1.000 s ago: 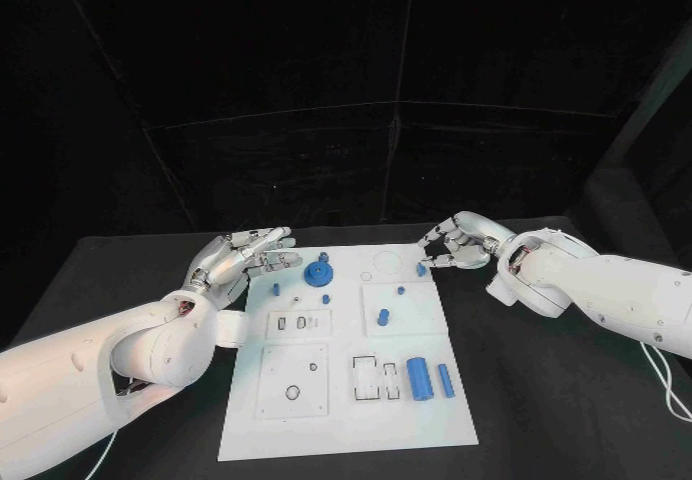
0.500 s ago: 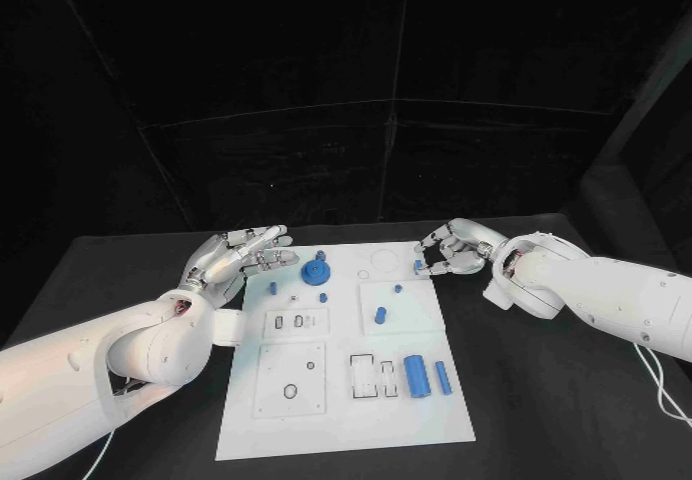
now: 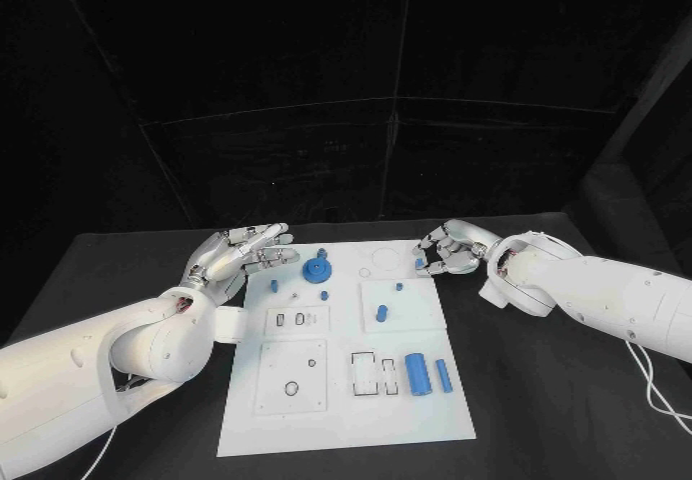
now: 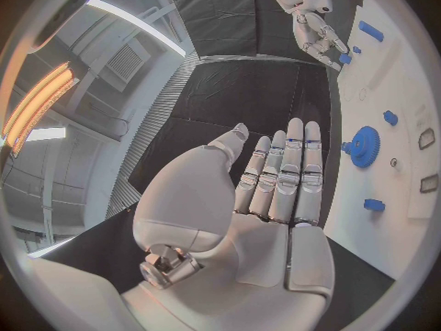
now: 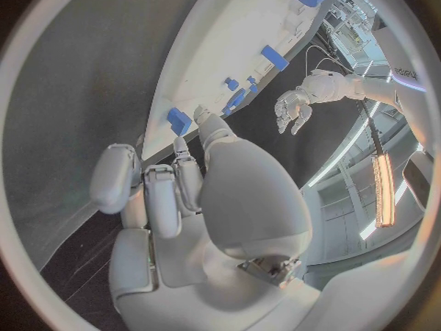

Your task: Assemble the parts on the task board

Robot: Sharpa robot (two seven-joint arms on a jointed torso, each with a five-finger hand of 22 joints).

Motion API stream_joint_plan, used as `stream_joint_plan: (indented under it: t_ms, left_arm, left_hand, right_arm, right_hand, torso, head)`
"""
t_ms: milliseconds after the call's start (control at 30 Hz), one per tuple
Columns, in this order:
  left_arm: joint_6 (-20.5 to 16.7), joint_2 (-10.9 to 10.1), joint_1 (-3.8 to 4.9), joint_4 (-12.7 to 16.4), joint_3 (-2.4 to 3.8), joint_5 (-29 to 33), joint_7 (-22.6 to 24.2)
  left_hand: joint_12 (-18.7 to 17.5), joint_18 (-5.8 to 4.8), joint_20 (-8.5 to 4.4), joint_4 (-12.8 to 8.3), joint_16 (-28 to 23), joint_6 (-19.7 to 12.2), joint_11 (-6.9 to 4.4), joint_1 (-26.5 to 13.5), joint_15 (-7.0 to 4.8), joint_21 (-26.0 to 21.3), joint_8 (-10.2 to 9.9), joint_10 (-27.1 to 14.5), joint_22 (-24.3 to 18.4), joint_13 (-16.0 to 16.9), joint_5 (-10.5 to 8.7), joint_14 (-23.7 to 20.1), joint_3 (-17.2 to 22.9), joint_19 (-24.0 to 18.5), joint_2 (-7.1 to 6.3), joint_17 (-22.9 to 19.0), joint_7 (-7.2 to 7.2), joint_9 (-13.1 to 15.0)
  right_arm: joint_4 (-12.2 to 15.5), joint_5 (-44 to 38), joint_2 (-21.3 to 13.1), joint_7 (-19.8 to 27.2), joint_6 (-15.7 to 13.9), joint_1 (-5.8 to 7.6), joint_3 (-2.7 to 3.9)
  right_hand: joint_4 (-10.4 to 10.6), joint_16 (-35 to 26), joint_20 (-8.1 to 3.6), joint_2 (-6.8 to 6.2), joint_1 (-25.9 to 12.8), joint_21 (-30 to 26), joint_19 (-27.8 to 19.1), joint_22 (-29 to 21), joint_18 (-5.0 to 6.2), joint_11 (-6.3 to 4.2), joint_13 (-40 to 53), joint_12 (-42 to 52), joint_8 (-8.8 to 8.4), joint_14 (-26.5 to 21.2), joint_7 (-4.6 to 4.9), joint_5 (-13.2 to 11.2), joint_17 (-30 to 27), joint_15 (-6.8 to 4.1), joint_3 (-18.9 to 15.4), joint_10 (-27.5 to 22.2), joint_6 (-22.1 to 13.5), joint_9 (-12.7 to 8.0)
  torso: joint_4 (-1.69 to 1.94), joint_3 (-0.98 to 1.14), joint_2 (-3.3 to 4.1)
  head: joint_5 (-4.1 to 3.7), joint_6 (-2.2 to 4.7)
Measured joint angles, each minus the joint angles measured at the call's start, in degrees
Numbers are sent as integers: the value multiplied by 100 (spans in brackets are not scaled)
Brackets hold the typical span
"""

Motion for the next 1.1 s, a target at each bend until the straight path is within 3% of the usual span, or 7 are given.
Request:
stream_joint_plan:
  t_ms: [1100]
  left_arm:
    - [3, -4, 0, -13, -1, 0, -17]
  left_hand:
    - [0, 0, 0, -23, 0, 0, 0, 0, 0, 0, 0, 0, -9, 0, 0, 0, 23, 0, 0, 5, 0, 0]
  right_arm:
    - [-104, -315, 86, -135, 107, -6, 1]
  right_hand:
    - [-142, 0, 0, 215, 98, 21, 0, 40, 0, -63, 3, 23, 232, 23, -89, -82, -1, -22, 110, 63, 407, 6]
  torso:
    - [-8, 1, -3]
  head:
    - [-8, -34]
